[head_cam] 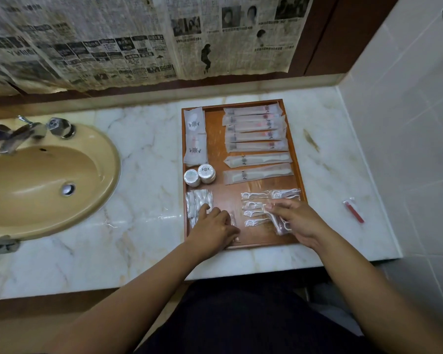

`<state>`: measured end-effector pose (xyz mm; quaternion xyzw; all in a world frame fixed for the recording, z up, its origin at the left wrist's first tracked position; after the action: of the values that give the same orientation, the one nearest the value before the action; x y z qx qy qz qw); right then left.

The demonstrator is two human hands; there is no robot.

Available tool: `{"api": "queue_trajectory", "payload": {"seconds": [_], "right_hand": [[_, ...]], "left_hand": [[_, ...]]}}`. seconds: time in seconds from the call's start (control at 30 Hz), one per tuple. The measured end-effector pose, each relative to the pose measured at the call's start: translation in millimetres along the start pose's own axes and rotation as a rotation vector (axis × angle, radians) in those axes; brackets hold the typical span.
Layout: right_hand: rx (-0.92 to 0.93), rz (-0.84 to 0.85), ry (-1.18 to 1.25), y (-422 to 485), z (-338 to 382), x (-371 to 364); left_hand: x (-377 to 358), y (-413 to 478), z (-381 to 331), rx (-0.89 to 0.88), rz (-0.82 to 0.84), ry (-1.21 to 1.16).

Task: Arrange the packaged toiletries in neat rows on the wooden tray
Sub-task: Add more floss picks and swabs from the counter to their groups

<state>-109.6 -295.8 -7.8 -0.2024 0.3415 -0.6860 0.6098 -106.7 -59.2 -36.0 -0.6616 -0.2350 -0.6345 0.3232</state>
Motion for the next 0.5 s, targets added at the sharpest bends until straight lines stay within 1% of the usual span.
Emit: {"api": "queue_trajectory", "payload": {"seconds": [0.07,0.13,0.2,0.27,0.37,0.5], "right_hand": [[0.050,-0.041,-0.129,2.4,1.2,-0.6],[0.148,-0.062,-0.418,6.2,4.1,-1.4],[0.248,-0.008,-0.714,7.7,6.8,-7.9],[0.284,0.063,-0.915,9.5,6.3,-18.3],[0.298,0.127,-1.147,16.1,0.0,-30.7],[0.374,0.105,-1.319,16.7,-7.1,-37.7]], "left_hand": [[-0.7,-1.4,2.4,0.000,0.003,-0.005],[-1.1,-3.5,3.8,0.005,0.016,-0.018],[-1.9,-4.9,4.4,0.004,0.020,-0.033],[-2.6,-5.3,4.8,0.007,0.018,-0.048],[-3.7,-5.8,4.7,0.018,0.020,-0.065],[-6.5,-7.4,4.1,0.028,0.014,-0.091]]}}
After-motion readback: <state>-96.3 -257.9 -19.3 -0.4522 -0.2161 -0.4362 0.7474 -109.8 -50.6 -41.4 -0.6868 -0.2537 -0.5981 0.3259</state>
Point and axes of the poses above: each hand's wrist, its own y-axis towards the middle knuckle, its own x-axis out of the back of the hand, z = x × y, the point moved 3 cm from there along y, towards the middle knuckle, and after that the axes turned 10 degrees about y, right-handed, at the moved point
